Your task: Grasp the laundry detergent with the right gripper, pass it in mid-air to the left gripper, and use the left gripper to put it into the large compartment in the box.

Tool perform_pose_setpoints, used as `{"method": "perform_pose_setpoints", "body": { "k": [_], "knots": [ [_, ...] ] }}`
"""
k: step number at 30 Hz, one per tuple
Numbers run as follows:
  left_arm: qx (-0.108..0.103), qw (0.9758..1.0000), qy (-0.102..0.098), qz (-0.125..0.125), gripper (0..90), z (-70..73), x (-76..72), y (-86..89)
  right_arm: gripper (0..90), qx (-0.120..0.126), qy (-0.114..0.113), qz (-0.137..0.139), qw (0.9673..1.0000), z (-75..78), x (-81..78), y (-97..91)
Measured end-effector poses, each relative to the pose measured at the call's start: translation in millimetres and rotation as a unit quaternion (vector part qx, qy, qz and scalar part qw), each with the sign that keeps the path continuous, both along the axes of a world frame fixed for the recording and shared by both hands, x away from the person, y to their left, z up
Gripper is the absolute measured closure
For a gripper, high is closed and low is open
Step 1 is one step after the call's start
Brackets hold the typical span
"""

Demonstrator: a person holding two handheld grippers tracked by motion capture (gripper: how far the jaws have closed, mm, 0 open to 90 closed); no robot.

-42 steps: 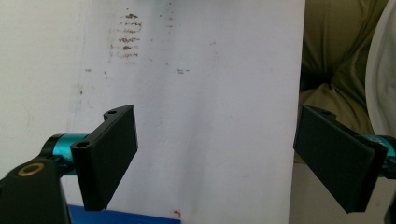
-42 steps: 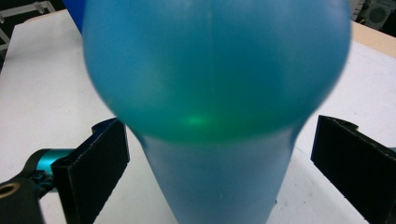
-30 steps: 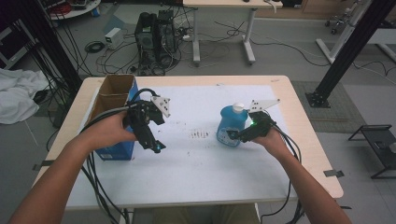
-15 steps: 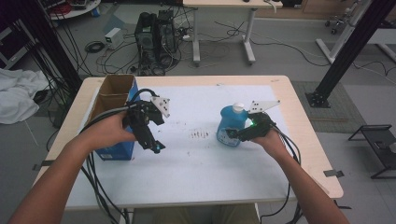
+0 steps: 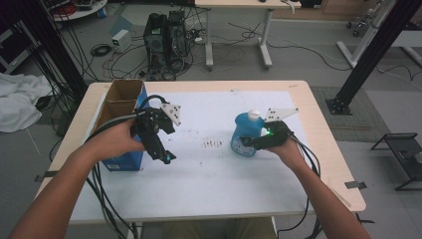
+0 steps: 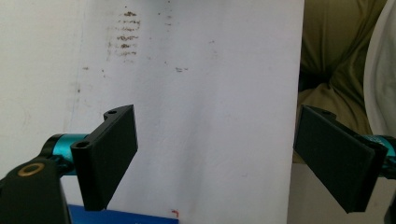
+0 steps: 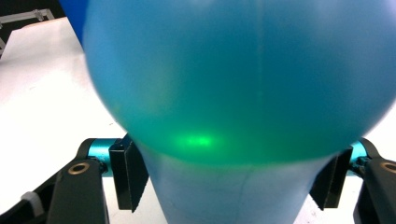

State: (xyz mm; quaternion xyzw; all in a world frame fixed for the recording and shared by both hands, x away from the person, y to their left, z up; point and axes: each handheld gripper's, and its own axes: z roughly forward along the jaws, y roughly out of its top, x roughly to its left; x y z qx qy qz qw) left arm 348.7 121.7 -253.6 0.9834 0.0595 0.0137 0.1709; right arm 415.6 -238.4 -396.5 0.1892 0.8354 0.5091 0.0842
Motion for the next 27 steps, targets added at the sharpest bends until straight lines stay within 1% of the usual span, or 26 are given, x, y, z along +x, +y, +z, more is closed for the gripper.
{"method": "perform_pose_setpoints", "body": {
  "k": [3, 4, 5, 6, 7, 8, 9, 10, 15, 16, 19, 21, 22, 23, 24, 25, 26, 27],
  "knots": [
    [-0.004, 1.0, 0.002, 0.002, 13.7, -0.7, -0.5, 0.1, 27.8, 0.0, -0.001, -0.001, 1.0, -0.4, 0.3, 0.1],
    [-0.01, 0.9999, 0.0, 0.008, 13.7, -1.6, -0.8, 0.0, 28.6, 0.0, 0.0, -0.001, 1.0, -0.4, 0.3, 0.1],
    [-0.005, 1.0, -0.001, 0.004, 13.7, -0.7, -0.5, 0.1, 31.0, 0.002, -0.003, -0.003, 1.0, -0.5, 0.1, 0.5],
    [-0.005, 1.0, -0.001, 0.004, 13.7, -0.7, -0.5, 0.1, 31.7, 0.002, -0.007, -0.001, 1.0, -0.7, 0.2, 0.7],
    [-0.007, 1.0, 0.001, 0.005, 13.7, -1.2, -0.7, 0.0, 31.9, 0.001, -0.004, -0.005, 1.0, -0.6, -0.6, 0.9],
    [-0.005, 1.0, 0.002, 0.005, 13.7, -1.1, -0.7, 0.2, 32.0, 0.002, -0.01, -0.004, 0.9999, -1.0, -0.2, 1.3],
    [-0.005, 1.0, 0.002, 0.005, 13.7, -1.1, -0.7, 0.2, 32.8, 0.001, -0.01, -0.002, 0.9999, -1.2, -0.2, 1.4],
    [-0.009, 0.9999, 0.002, 0.008, 13.7, -1.6, -0.8, 0.4, 33.3, 0.001, -0.012, -0.001, 0.9999, -1.3, -0.3, 1.4],
    [-0.005, 1.0, 0.0, 0.006, 13.7, -1.1, -0.8, 0.4, 36.8, 0.005, -0.017, -0.002, 0.9998, -1.8, -0.1, 0.9],
    [-0.004, 1.0, 0.001, 0.005, 13.7, -1.1, -0.7, 0.5, 37.9, 0.006, -0.032, 0.0, 0.9995, -3.7, 1.7, 0.9],
    [-0.004, 1.0, 0.0, 0.005, 13.7, -1.7, -0.3, 0.2, 40.7, 0.01, -0.025, 0.0, 0.9996, -4.3, 0.3, 0.7],
    [0.0, 1.0, 0.0, 0.003, 13.7, -1.3, 0.0, 0.0, 41.8, 0.01, -0.037, 0.008, 0.9992, -5.5, 1.2, 0.3],
    [-0.008, 0.9999, 0.002, 0.011, 13.7, -2.4, -1.0, -0.7, 41.9, 0.014, -0.034, 0.004, 0.9993, -5.9, 0.5, -0.1],
    [-0.008, 0.9999, 0.002, 0.011, 13.7, -2.4, -1.0, -0.7, 42.0, 0.016, -0.034, 0.003, 0.9993, -6.1, 0.5, -0.1],
    [-0.002, 1.0, 0.003, 0.005, 13.7, -1.7, 0.1, -0.7, 42.2, 0.016, -0.033, 0.003, 0.9993, -6.1, 0.1, -0.1],
    [-0.005, 1.0, 0.004, 0.007, 13.7, -2.2, -0.1, -0.8, 42.4, 0.017, -0.03, 0.003, 0.9994, -5.7, -0.5, 0.0],
    [-0.002, 1.0, 0.002, 0.003, 13.7, -1.5, 0.6, -0.8, 42.6, 0.014, -0.038, 0.005, 0.9992, -6.1, 0.0, 0.4],
    [-0.002, 1.0, 0.001, 0.004, 13.7, -1.6, 0.5, -0.8, 42.7, 0.015, -0.041, 0.005, 0.9991, -6.3, 0.2, 0.5]
  ]
}}
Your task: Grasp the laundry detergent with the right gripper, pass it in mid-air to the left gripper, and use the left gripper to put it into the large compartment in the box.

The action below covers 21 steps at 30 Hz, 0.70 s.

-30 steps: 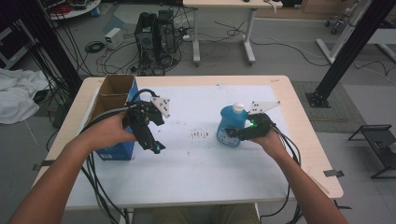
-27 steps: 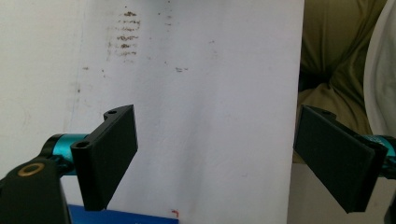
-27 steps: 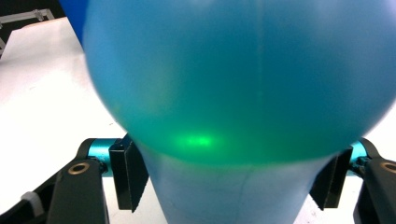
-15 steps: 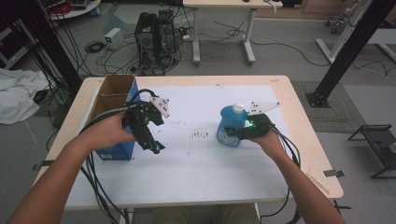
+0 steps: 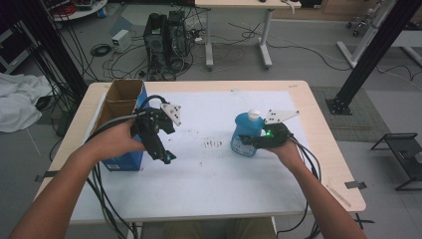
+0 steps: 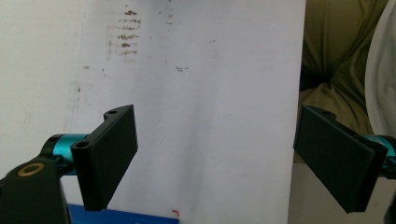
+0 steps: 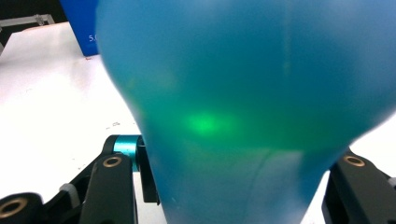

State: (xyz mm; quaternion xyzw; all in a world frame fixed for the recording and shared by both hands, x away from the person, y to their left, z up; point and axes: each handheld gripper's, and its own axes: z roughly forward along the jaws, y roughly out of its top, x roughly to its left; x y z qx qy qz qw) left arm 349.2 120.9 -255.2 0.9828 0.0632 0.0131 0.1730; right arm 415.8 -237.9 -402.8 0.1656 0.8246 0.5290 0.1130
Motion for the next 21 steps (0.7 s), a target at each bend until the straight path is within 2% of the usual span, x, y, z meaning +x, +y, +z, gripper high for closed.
{"method": "perform_pose_setpoints", "body": {
  "k": [4, 5, 7, 12, 15, 16, 19, 20, 21],
  "knots": [
    [-0.002, 1.0, -0.001, 0.001, 13.7, -0.1, 0.1, -0.4, 43.5, -0.004, 0.005, -0.001, 1.0, 1.8, -1.3, -0.2],
    [-0.004, 1.0, -0.001, 0.002, 13.7, 0.0, -0.1, -0.6, 43.7, -0.007, -0.004, 0.001, 1.0, 1.5, -0.6, -0.6],
    [0.001, 1.0, -0.005, 0.0, 13.7, 1.5, 0.5, -0.6, 44.0, -0.01, -0.001, 0.003, 0.9999, 3.1, -1.7, -1.4],
    [-0.004, 1.0, -0.004, 0.001, 13.7, 3.9, 0.3, -1.2, 44.3, -0.003, -0.001, 0.01, 0.9999, 8.9, -5.4, -2.3],
    [-0.009, 0.9999, -0.005, 0.003, 13.7, 6.1, -0.1, -2.8, 44.4, 0.0, -0.004, 0.016, 0.9999, 15.7, -9.3, -3.3],
    [-0.009, 0.9999, -0.008, -0.001, 13.7, 9.8, 0.3, -4.6, 44.4, -0.008, -0.009, 0.023, 0.9997, 22.5, -13.1, -3.1],
    [-0.015, 0.9998, -0.009, 0.002, 13.7, 12.4, -0.6, -7.1, 44.4, -0.01, -0.009, 0.029, 0.9995, 27.9, -16.8, -3.1],
    [-0.014, 0.9998, -0.011, -0.003, 13.7, 15.7, -0.4, -10.0, 44.4, -0.008, 0.014, 0.033, 0.9993, 35.5, -24.8, -2.6],
    [-0.017, 0.9998, -0.009, 0.003, 13.7, 16.6, -1.2, -12.1, 44.4, -0.006, 0.014, 0.038, 0.9992, 38.1, -26.4, -2.3]
  ]
}}
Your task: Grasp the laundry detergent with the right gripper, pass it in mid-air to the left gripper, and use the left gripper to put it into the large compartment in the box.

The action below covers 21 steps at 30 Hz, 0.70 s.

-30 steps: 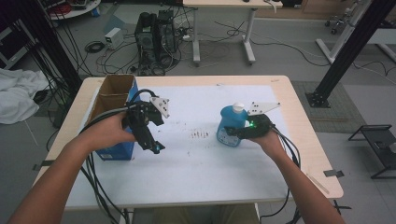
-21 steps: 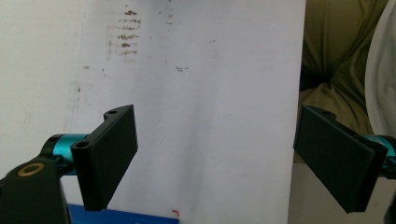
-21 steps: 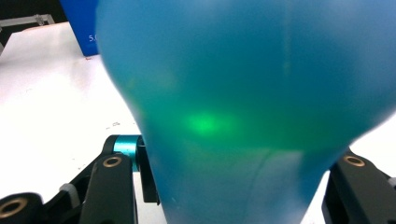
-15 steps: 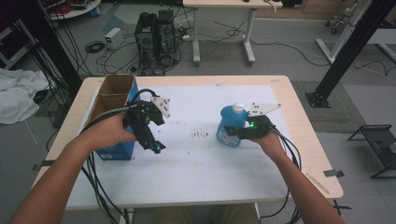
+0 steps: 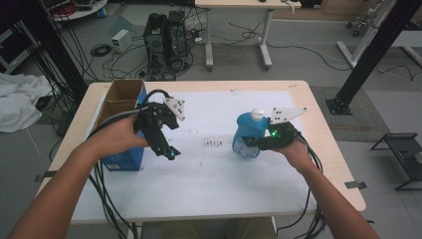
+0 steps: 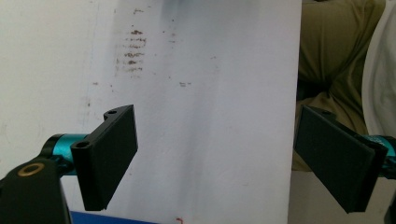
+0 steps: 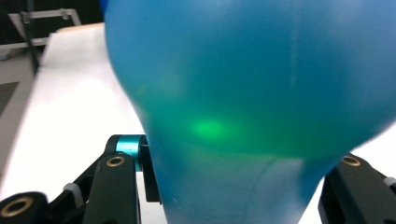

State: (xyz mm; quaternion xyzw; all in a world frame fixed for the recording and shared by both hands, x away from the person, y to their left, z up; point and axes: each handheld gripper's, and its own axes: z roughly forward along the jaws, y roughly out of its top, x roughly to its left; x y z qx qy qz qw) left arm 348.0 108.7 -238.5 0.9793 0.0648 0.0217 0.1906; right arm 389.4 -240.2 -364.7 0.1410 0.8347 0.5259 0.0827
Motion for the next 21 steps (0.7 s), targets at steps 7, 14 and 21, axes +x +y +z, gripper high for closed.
{"method": "perform_pose_setpoints", "body": {
  "k": [7, 14, 21],
  "knots": [
    [0.008, 0.9997, 0.001, -0.022, 13.7, 15.8, 0.2, -16.0, 44.4, -0.007, -0.012, 0.061, 0.998, 24.8, -14.1, 10.3],
    [0.009, 0.9993, 0.0, -0.037, 13.7, 31.0, -1.8, -33.5, 44.4, -0.028, -0.007, 0.106, 0.9939, 36.1, -27.4, 28.3],
    [0.011, 0.9986, 0.003, -0.052, 13.7, 40.4, -0.7, -50.2, 44.4, -0.023, -0.012, 0.126, 0.9917, 45.0, -31.4, 40.6]
  ]
}}
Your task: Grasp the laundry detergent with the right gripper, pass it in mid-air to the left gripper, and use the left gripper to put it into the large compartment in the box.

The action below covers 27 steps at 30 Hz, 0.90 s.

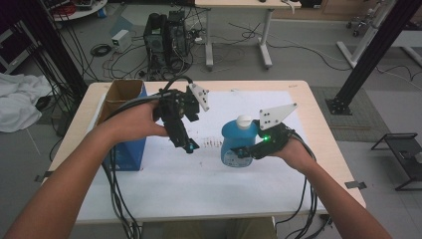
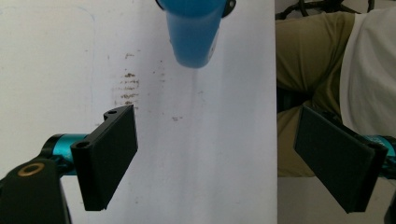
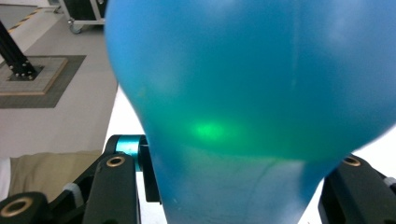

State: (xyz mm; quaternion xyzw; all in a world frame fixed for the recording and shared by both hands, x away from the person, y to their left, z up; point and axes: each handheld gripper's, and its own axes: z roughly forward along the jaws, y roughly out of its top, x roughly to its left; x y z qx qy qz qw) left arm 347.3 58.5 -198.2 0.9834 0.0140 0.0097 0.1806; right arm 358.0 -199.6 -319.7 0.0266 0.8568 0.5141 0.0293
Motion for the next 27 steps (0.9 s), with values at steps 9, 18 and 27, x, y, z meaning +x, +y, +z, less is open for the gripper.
{"method": "perform_pose_setpoints", "body": {
  "k": [9, 18, 27],
  "knots": [
    [0.011, 0.9999, 0.008, -0.006, 13.7, 7.0, 0.3, -12.8, 44.4, -0.014, 0.003, 0.022, 0.9997, 4.0, -1.2, 20.9],
    [0.017, 0.9997, 0.009, -0.011, 13.7, 9.5, 0.0, -27.1, 44.5, -0.034, 0.004, 0.049, 0.9982, 2.1, -1.9, 46.9],
    [0.027, 0.9996, 0.005, -0.005, 13.7, 9.4, 1.4, -37.6, 44.6, -0.027, -0.016, 0.051, 0.9982, 1.3, 0.4, 57.5]
  ]
}}
